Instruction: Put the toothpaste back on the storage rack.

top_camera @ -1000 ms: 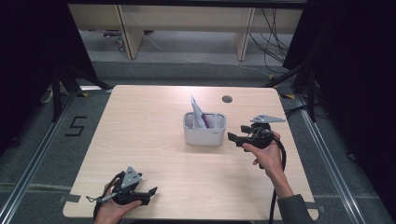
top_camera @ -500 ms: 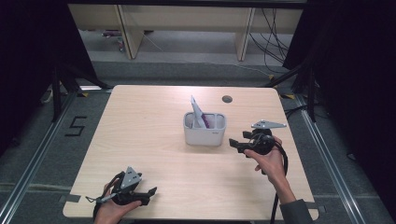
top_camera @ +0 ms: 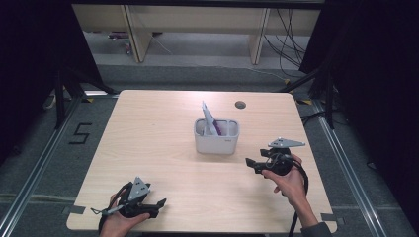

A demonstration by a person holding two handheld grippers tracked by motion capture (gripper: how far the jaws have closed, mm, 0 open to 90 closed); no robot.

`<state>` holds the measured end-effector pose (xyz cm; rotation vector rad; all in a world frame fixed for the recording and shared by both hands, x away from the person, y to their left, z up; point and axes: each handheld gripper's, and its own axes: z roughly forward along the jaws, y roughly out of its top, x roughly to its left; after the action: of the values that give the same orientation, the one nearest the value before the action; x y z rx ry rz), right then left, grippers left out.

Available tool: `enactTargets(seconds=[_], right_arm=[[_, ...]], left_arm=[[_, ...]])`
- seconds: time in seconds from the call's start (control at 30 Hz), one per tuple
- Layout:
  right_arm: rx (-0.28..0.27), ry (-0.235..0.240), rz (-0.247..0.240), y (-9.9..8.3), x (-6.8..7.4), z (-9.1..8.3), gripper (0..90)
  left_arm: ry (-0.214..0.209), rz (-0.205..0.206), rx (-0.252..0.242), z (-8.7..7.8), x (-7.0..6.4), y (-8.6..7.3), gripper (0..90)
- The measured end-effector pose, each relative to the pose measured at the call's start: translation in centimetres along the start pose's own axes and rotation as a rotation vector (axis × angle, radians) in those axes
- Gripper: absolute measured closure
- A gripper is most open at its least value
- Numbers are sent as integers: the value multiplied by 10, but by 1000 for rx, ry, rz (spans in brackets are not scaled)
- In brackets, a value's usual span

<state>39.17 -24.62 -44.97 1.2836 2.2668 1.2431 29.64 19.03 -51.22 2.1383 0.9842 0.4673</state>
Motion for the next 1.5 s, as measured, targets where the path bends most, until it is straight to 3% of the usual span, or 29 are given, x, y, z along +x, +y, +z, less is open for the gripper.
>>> enactTargets(seconds=[0.03,0.07,0.1,0.17,0.2,0.23,0.4,0.43,0.57,0.6,0.73,0.77,0.83,0.97,1.03,1.07,1.17,1.2,1.27,1.33,1.43,1.47,1.5], right_arm=[[2,6,15,-3,0,0,269],[6,-4,-7,-5,-1,-1,269],[12,-5,5,-8,0,-1,269],[18,-7,0,-13,0,-1,269],[27,-4,8,-17,2,0,269],[29,-4,-9,-19,1,0,269],[41,3,-1,-28,7,1,268],[35,10,-40,-29,4,2,268],[47,-1,-4,-35,10,1,252],[45,-2,-34,-36,8,1,242],[75,-13,2,-42,11,-1,201],[59,-22,-23,-43,9,-1,199],[67,-24,-7,-47,11,-2,181],[73,-14,-20,-55,12,-3,170],[77,0,34,-59,17,-5,167],[66,3,-21,-60,14,-6,166],[75,10,35,-65,17,-8,167],[69,6,-5,-67,14,-8,167],[91,4,22,-70,17,-11,167],[83,5,-15,-73,16,-12,168],[89,16,38,-78,22,-12,168],[91,19,10,-79,20,-12,168],[100,19,23,-80,23,-12,168]], left_arm=[[8,4,6,-1,0,0,219],[-2,-15,-8,-1,-1,-1,219],[2,-25,-20,0,-2,-1,219],[4,-1,0,-2,-1,-1,219],[3,-12,-19,0,-2,-1,219],[-5,-14,-19,0,-2,-1,219],[0,-14,-21,0,-2,-1,219],[-4,-13,-19,0,-2,-1,219],[-2,-21,-28,1,-3,-1,219],[-1,-17,-26,1,-3,-1,219],[-3,-17,-25,1,-3,-1,219],[-4,-19,-32,1,-3,-2,219],[4,0,-12,1,-1,-2,219],[-9,-12,-12,1,-3,-1,219],[-4,-12,-14,1,-3,-1,219],[-5,-12,-16,1,-3,-2,219],[-6,-10,-15,1,-2,-2,219],[-1,-11,-16,1,-3,-2,219],[-2,-11,-13,0,-3,-2,219],[-2,-11,-15,1,-2,-2,219],[0,-1,-4,0,-2,-2,219],[-2,-7,-11,1,-2,-2,219],[-6,-10,-12,1,-2,-2,219]])
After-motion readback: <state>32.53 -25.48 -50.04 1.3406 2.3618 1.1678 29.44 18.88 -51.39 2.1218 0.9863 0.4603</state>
